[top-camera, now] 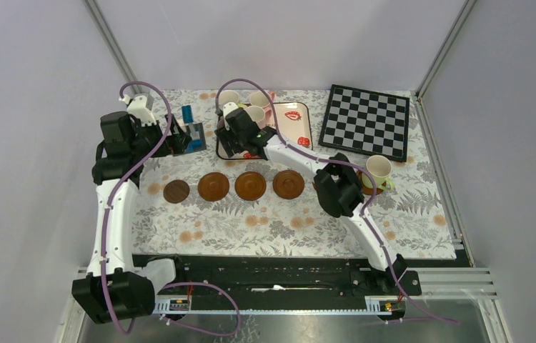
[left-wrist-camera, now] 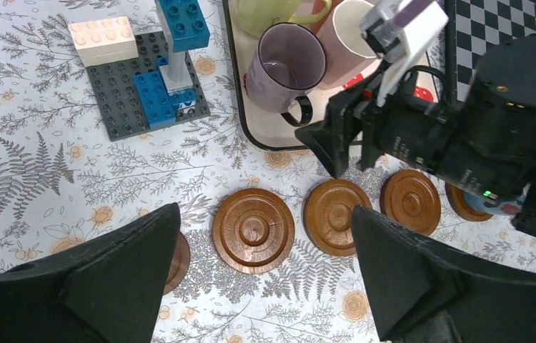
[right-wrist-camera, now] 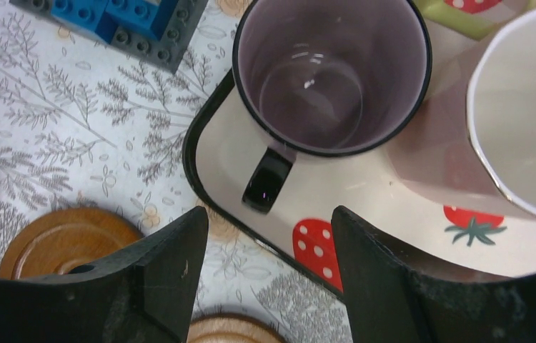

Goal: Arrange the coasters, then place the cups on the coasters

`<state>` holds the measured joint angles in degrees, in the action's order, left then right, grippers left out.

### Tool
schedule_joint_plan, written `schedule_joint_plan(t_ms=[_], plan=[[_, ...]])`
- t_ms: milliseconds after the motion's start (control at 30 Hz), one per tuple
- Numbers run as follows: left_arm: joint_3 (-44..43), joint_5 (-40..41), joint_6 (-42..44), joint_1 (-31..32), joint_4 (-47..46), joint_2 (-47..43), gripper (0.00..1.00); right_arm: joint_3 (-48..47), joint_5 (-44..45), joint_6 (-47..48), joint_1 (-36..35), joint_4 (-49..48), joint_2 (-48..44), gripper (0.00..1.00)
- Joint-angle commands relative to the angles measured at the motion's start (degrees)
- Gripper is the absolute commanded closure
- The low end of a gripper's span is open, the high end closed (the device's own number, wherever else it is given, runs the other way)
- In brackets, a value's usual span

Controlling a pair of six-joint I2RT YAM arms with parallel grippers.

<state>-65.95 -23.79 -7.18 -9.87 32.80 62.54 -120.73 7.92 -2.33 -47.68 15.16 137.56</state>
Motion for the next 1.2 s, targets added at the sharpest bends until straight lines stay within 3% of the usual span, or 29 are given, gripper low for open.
schedule_joint_plan(t_ms=[0, 167, 300, 700, 900, 1000, 1167], plan=[[0.1, -0.5, -1.2, -0.5, -3.4, -1.7, 0.01, -8.1, 2.3, -1.7, -0.1, 0.3, 3.7, 0.29], [0.0, -1.0, -1.8, -0.5, -4.0, -1.7, 0.01, -14.5, 3.2, -1.0, -0.2, 2.1, 8.3, 0.30], [-0.2, -0.6, -1.5, -0.7, -4.1, -1.5, 0.01, -14.4, 5.0, -0.2, -0.2, 1.4, 9.0, 0.34], [-0.3, -1.1, -2.0, -0.9, -5.3, -0.8, 0.01, -10.5, 7.7, 2.0, 0.0, 0.8, 7.1, 0.65], [-0.4, -1.3, -1.9, -0.9, -5.3, -0.8, 0.01, -10.9, 7.7, 3.8, 0.0, 0.2, 7.8, 0.62], [-0.5, -1.1, -1.8, -0.9, -5.3, -0.7, 0.01, -11.1, 7.3, 4.2, 0.1, -0.1, 8.0, 0.69], [-0.7, -1.1, -1.8, -1.0, -5.3, -0.7, 0.01, -11.1, 6.2, 4.5, 0.1, 1.4, 6.9, 0.90]])
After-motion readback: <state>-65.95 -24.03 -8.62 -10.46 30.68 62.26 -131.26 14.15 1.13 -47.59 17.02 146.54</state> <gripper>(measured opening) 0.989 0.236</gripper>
